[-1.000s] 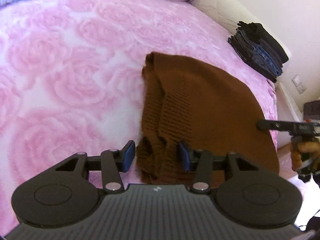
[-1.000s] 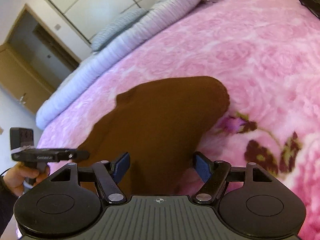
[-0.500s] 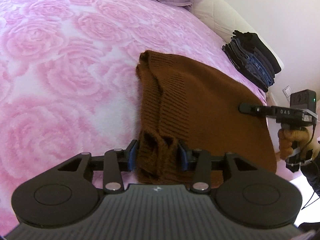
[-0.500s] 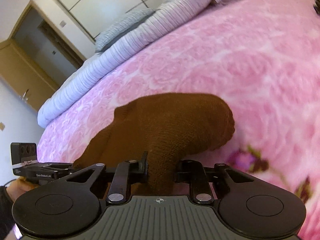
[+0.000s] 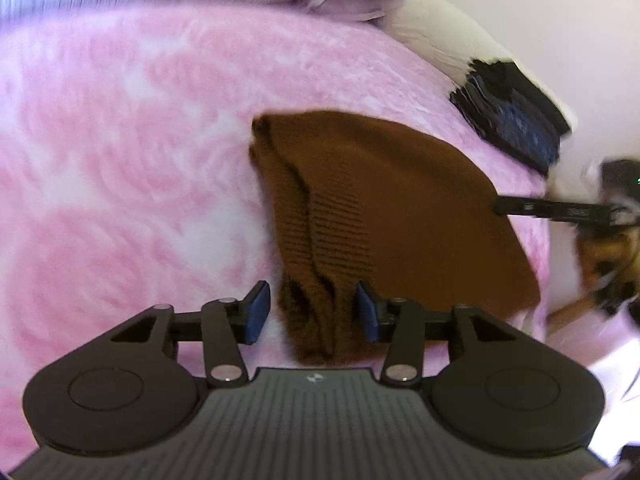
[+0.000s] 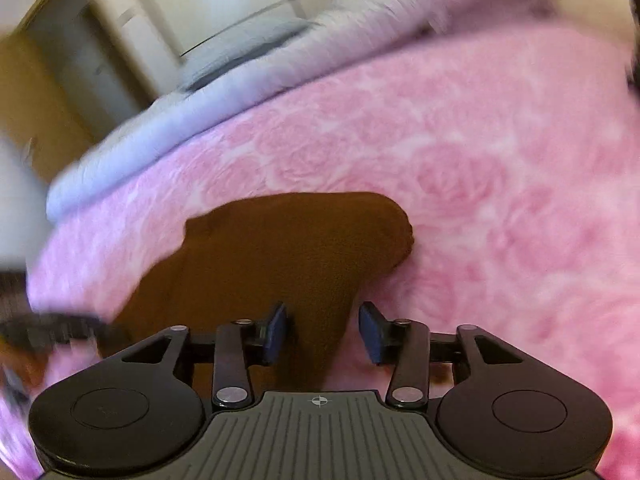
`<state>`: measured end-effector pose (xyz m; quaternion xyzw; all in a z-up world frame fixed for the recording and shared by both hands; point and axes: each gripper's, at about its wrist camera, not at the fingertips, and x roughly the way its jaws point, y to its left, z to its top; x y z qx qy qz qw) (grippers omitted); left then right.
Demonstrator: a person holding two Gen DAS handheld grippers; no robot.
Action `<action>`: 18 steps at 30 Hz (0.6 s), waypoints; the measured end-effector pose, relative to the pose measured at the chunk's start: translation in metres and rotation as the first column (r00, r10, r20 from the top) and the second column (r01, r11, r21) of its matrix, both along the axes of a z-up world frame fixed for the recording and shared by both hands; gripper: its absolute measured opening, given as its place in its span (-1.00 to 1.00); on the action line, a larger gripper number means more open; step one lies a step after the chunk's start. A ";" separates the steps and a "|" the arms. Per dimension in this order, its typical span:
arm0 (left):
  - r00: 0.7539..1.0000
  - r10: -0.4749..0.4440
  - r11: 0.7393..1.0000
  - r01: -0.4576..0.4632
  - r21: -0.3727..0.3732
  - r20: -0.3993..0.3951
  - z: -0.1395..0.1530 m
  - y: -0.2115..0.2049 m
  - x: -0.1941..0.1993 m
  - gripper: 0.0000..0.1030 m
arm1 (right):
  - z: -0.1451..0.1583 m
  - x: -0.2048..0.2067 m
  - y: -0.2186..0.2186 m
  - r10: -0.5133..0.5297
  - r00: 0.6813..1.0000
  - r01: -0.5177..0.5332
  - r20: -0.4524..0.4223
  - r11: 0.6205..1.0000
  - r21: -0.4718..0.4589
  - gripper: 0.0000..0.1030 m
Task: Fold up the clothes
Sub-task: 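Grasp the brown cardigan hem with the left gripper while the right gripper grasps its other end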
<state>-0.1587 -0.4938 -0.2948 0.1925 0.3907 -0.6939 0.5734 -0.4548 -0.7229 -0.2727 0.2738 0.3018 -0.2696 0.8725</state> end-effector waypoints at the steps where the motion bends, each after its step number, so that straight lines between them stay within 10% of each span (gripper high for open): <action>1: 0.997 -0.025 0.999 0.027 -0.026 0.076 0.009 0.007 -0.006 -0.13 | 0.009 -0.002 0.018 0.048 0.999 -0.050 -0.025 0.997 -0.065 -0.10; 4: 0.923 -0.144 0.977 0.190 -0.095 0.357 0.029 0.033 -0.037 -0.09 | 0.021 -0.002 0.080 0.223 0.967 -0.249 -0.126 0.934 -0.258 -0.07; 8: 0.606 -0.323 0.864 0.502 -0.034 0.727 0.015 0.061 -0.097 -0.08 | 0.003 0.010 0.119 0.301 0.913 -0.391 -0.275 0.839 -0.378 -0.06; 11: 0.398 -0.376 0.799 0.597 0.075 0.837 -0.011 0.059 -0.123 -0.28 | -0.011 0.019 0.149 0.338 0.857 -0.496 -0.390 0.745 -0.445 -0.06; 13: 0.350 -0.383 0.787 0.609 0.103 0.854 -0.019 0.053 -0.126 -0.72 | -0.020 0.025 0.168 0.351 0.813 -0.564 -0.465 0.673 -0.478 -0.07; 18: 0.269 -0.345 0.772 0.626 0.109 0.899 -0.011 0.047 -0.119 -0.87 | -0.035 0.036 0.187 0.315 0.752 -0.641 -0.579 0.555 -0.530 -0.08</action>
